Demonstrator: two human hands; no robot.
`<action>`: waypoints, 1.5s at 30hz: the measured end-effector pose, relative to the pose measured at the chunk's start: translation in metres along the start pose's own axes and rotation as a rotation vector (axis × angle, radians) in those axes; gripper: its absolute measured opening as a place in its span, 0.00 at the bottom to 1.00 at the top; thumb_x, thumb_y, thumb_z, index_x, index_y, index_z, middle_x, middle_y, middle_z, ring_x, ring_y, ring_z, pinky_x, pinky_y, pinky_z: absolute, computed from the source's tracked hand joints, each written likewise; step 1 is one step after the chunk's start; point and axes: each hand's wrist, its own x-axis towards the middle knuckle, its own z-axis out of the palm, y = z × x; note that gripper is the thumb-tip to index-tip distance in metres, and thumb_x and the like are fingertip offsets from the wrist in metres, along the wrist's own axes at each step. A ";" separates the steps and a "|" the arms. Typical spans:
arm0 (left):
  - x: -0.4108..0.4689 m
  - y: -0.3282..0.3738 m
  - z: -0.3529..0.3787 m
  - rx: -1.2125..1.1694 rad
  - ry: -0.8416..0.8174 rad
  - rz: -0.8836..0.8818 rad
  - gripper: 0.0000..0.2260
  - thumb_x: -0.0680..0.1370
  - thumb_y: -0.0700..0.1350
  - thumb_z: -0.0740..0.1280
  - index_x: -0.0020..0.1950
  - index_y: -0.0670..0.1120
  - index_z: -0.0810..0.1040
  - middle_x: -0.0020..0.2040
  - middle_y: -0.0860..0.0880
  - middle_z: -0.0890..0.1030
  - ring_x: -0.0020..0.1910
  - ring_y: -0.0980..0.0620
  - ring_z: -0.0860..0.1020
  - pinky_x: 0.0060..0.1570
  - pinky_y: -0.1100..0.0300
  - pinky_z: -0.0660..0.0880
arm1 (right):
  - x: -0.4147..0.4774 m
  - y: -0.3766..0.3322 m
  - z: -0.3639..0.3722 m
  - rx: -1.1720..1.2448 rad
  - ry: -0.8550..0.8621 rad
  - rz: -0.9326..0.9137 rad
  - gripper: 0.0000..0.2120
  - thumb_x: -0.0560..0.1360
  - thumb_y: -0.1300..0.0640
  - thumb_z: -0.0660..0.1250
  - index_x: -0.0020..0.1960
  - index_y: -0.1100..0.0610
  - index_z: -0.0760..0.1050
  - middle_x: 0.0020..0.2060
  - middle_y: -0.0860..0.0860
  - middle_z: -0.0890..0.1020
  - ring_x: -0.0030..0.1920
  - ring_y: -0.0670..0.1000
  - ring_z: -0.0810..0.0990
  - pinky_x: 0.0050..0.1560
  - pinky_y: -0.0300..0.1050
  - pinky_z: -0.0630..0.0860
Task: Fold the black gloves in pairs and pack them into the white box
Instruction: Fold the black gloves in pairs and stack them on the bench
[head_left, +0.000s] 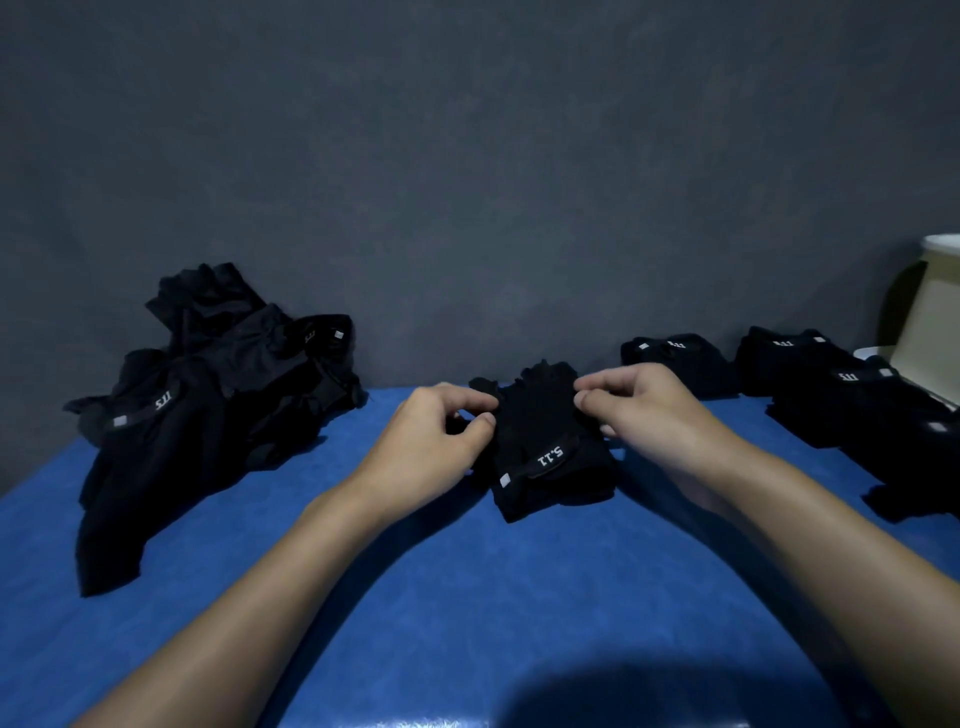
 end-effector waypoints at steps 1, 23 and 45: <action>0.000 -0.001 0.000 0.004 -0.014 -0.005 0.08 0.80 0.44 0.67 0.57 0.51 0.83 0.52 0.54 0.82 0.43 0.55 0.83 0.45 0.68 0.77 | 0.001 0.002 0.000 -0.025 -0.008 0.008 0.07 0.76 0.60 0.66 0.41 0.58 0.81 0.36 0.52 0.81 0.35 0.46 0.75 0.44 0.45 0.72; 0.003 -0.017 -0.025 0.032 -0.036 -0.044 0.04 0.76 0.38 0.71 0.43 0.45 0.82 0.37 0.44 0.84 0.34 0.55 0.77 0.40 0.59 0.75 | -0.013 0.012 -0.019 -0.350 -0.279 -0.318 0.14 0.70 0.61 0.75 0.51 0.44 0.81 0.45 0.45 0.82 0.40 0.43 0.81 0.45 0.39 0.76; -0.009 0.003 0.005 0.489 -0.184 0.209 0.25 0.80 0.62 0.57 0.75 0.54 0.69 0.76 0.58 0.66 0.75 0.60 0.63 0.74 0.53 0.60 | -0.002 0.024 -0.001 -0.299 -0.253 -0.269 0.18 0.79 0.42 0.58 0.62 0.49 0.77 0.55 0.42 0.82 0.57 0.40 0.78 0.64 0.48 0.73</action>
